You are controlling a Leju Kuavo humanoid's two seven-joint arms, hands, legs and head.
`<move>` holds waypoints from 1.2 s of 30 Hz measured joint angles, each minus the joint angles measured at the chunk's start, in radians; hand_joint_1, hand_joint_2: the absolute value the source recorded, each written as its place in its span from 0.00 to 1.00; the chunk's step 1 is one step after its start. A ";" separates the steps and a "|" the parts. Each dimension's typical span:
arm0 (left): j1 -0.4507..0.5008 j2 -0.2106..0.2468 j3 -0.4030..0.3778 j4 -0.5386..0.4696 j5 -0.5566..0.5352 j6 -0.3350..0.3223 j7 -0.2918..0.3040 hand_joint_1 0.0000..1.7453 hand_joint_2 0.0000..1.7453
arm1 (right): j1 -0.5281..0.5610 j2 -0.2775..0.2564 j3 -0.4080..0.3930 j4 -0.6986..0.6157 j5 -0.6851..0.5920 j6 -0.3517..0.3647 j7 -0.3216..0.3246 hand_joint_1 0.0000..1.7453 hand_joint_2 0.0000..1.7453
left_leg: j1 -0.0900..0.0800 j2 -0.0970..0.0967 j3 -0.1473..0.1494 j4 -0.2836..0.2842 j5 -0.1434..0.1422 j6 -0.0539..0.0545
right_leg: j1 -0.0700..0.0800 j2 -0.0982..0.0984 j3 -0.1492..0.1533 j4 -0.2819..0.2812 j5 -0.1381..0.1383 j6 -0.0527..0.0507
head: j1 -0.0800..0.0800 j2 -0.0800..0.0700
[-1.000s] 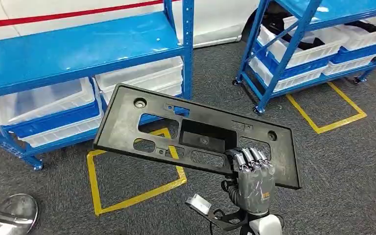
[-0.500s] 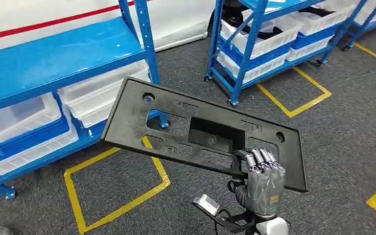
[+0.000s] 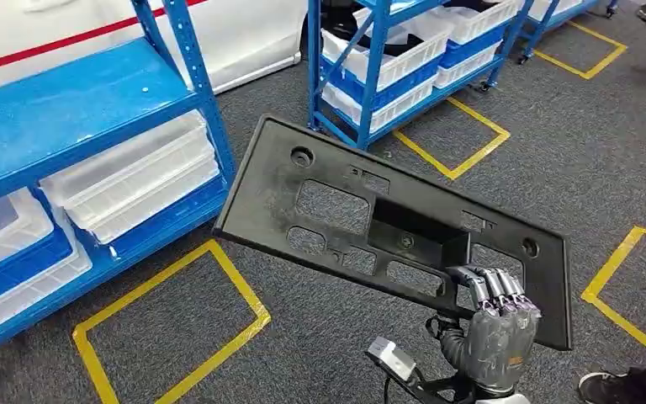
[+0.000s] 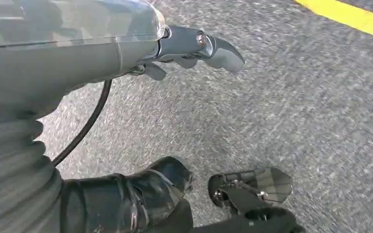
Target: Take the parts from the cabinet and place them on the table.
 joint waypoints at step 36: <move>0.002 0.004 0.027 0.000 0.011 -0.001 -0.016 0.00 1.00 | 0.081 0.067 -0.203 -0.114 -0.126 0.000 -0.093 1.00 1.00 | 0.004 0.021 0.030 -0.005 -0.033 -0.022 | -0.008 0.045 0.005 -0.016 0.003 -0.029 | 0.003 0.000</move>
